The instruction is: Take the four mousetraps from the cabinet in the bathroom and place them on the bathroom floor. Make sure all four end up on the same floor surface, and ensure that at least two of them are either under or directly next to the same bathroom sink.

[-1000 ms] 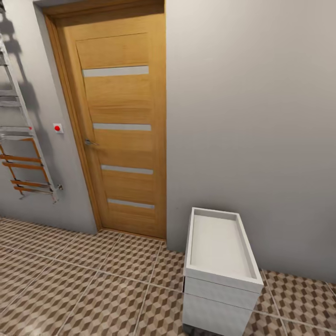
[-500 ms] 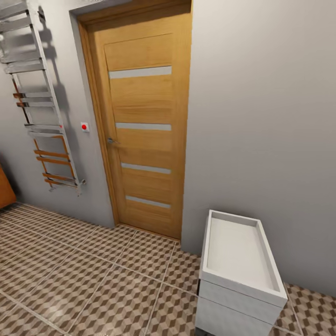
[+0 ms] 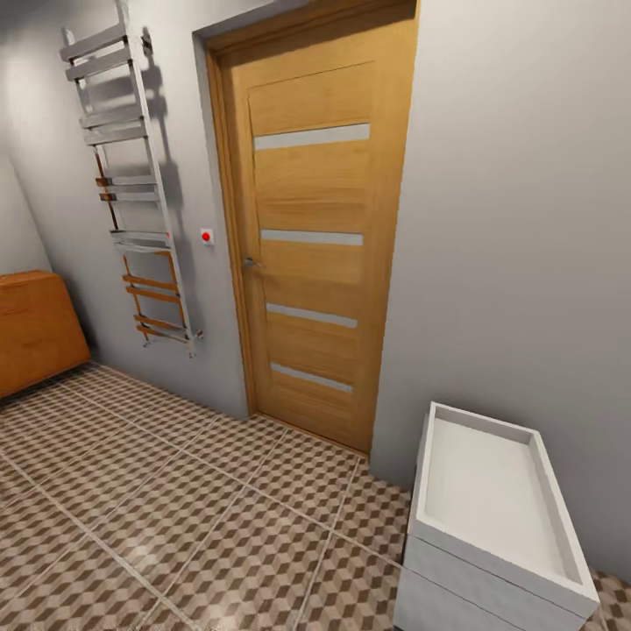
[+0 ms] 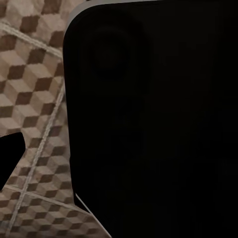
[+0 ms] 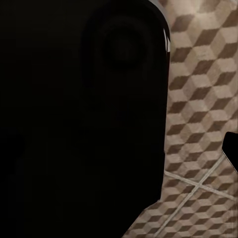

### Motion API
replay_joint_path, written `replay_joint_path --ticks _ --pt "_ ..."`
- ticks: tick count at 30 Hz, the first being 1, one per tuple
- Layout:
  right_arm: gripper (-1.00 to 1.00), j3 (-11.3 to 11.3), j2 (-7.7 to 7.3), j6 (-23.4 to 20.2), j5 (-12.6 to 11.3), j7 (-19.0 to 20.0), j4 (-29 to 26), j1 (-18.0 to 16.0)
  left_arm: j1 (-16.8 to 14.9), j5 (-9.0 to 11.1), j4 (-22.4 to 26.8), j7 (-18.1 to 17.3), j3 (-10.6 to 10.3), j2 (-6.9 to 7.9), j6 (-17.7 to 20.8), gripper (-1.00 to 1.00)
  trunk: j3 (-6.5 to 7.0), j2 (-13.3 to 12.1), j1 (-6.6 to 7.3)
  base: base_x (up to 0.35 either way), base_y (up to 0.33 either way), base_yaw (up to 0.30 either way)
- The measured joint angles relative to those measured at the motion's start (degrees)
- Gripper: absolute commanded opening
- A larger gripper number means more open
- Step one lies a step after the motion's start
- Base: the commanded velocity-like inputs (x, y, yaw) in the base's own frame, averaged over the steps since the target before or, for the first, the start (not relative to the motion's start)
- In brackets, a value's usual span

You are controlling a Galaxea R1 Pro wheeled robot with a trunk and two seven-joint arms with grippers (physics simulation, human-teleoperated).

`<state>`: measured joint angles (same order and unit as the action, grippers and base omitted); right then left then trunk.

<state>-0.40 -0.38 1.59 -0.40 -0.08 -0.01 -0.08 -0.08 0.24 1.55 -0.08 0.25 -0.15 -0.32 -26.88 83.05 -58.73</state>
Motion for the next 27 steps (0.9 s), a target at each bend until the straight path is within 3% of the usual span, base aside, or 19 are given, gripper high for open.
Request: replay_joint_path --ticks 27 --pt "1.0 0.14 0.12 0.01 0.07 0.0 0.0 0.0 0.0 0.0 0.0 0.0 -0.01 0.0 0.0 1.0 0.0 0.0 0.0 0.0 0.0 0.277"
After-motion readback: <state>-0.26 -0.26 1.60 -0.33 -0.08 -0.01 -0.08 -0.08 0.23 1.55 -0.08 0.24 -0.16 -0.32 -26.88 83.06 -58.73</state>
